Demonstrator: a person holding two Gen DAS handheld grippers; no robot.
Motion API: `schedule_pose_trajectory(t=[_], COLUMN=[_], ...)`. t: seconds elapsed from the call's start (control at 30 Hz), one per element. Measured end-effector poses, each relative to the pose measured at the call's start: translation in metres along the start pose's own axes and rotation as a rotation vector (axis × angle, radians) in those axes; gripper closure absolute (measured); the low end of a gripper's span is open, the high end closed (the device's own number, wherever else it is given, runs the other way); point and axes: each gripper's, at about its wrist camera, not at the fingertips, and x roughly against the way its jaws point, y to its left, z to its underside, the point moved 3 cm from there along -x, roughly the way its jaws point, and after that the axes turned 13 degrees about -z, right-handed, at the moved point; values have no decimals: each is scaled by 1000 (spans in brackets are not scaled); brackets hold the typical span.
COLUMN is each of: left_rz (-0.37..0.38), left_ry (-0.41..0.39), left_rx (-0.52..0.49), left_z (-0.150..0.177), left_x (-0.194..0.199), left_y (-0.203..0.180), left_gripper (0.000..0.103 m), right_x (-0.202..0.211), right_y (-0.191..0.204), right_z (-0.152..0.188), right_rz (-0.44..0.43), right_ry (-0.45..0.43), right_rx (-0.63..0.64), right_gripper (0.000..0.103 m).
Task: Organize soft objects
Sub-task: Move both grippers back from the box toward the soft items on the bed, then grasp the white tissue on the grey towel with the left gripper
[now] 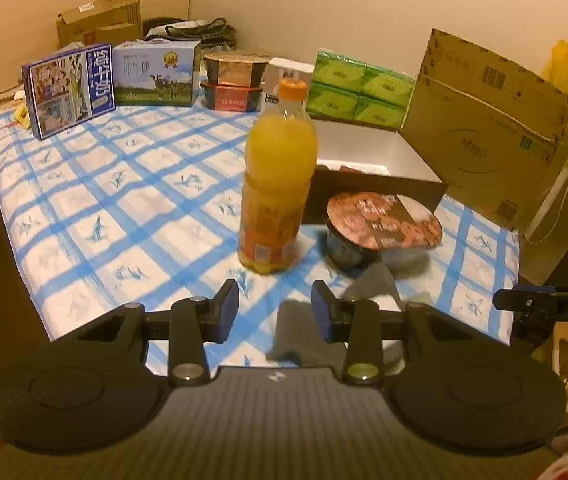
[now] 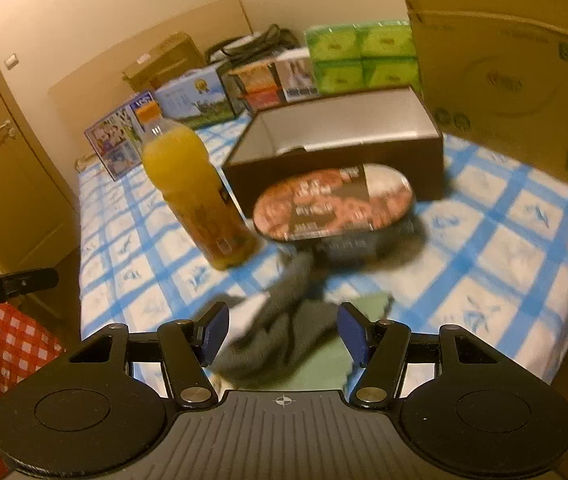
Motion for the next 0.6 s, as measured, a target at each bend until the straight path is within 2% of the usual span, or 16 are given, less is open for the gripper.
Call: schedule_pose_trajectory(t=[0.13, 0.27, 0.6], left_rz=[-12, 11, 32], left_ry=[14, 43, 85], left_rx=[0, 16, -45], left_z=[19, 34, 54], left_x=[2, 1, -12], left_y=[-3, -8, -32], left_gripper=[67, 67, 67], right_x=[1, -2, -8], right_y=[-6, -11, -18], right_z=[17, 30, 44], right_rz=[-1, 6, 6], right_ry=[27, 53, 75], right_rx=[-18, -40, -52], right_gripper=[43, 43, 43])
